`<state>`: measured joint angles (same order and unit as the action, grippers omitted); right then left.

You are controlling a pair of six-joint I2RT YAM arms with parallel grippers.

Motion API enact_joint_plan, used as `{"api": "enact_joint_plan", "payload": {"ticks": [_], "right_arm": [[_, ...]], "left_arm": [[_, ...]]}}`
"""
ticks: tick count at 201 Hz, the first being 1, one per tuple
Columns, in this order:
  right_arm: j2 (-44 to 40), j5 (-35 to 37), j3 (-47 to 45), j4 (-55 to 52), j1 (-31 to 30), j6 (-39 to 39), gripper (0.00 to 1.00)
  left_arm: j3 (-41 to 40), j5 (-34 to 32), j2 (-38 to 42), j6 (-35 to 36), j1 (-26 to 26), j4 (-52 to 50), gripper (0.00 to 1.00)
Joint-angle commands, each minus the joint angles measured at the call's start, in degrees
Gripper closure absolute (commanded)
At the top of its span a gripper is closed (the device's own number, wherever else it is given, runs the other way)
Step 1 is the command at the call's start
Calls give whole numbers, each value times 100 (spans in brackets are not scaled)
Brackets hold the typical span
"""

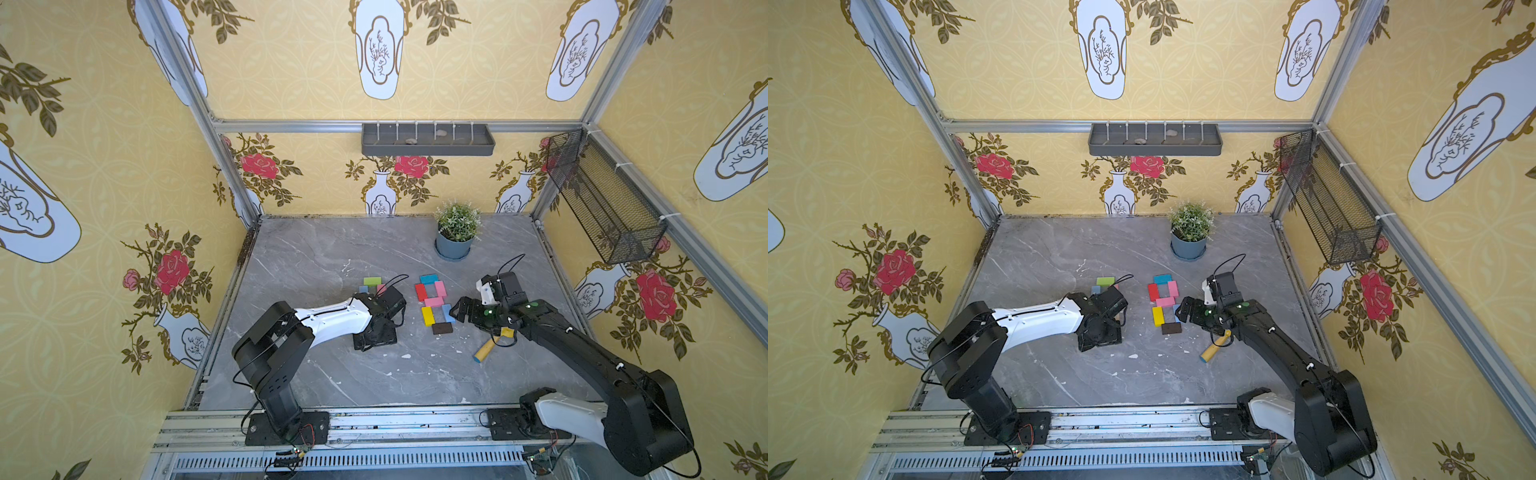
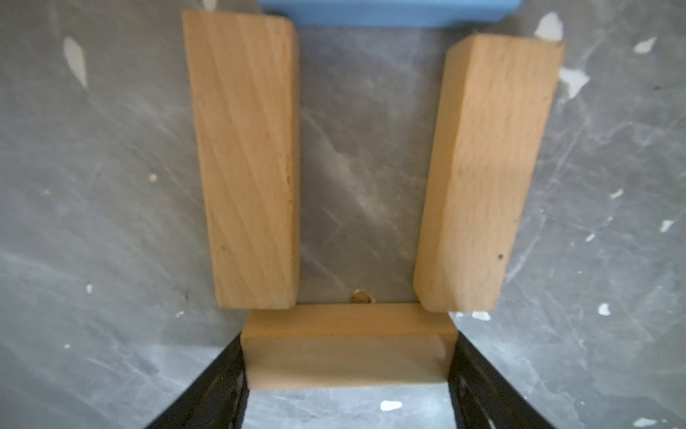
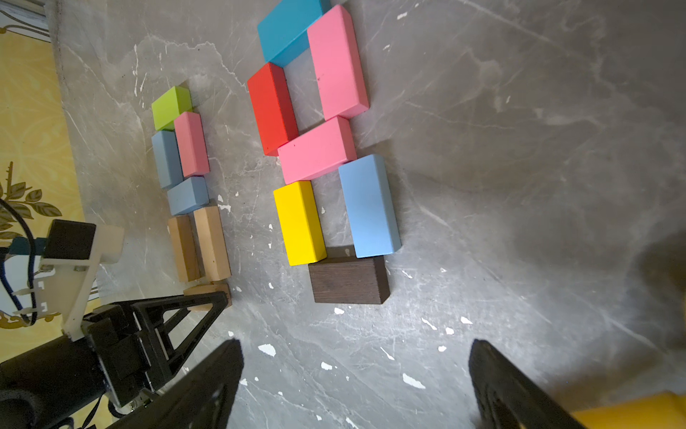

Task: Assemble the number 8 with building blocks
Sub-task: Assemble the building block at the center of the board.

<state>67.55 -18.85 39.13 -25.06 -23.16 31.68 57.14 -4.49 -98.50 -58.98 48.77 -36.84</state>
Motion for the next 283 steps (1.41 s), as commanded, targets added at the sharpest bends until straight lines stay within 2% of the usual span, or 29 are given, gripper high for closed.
{"api": "enact_joint_plan", "payload": {"ticks": [1,107,192,283], "right_arm": [[-6,21,-20,151,4,40,2],[1,3,-57,186,3,45,3],[8,-8,-67,195,4,46,2],[39,-26,-81,236,4,46,2]], "left_arm": [[-24,-218,-74,35,-21,-115,32],[12,-242,-127,67,-35,-114,32],[38,-263,-158,69,-40,-147,28],[-19,-239,-152,24,-40,-149,12]]}}
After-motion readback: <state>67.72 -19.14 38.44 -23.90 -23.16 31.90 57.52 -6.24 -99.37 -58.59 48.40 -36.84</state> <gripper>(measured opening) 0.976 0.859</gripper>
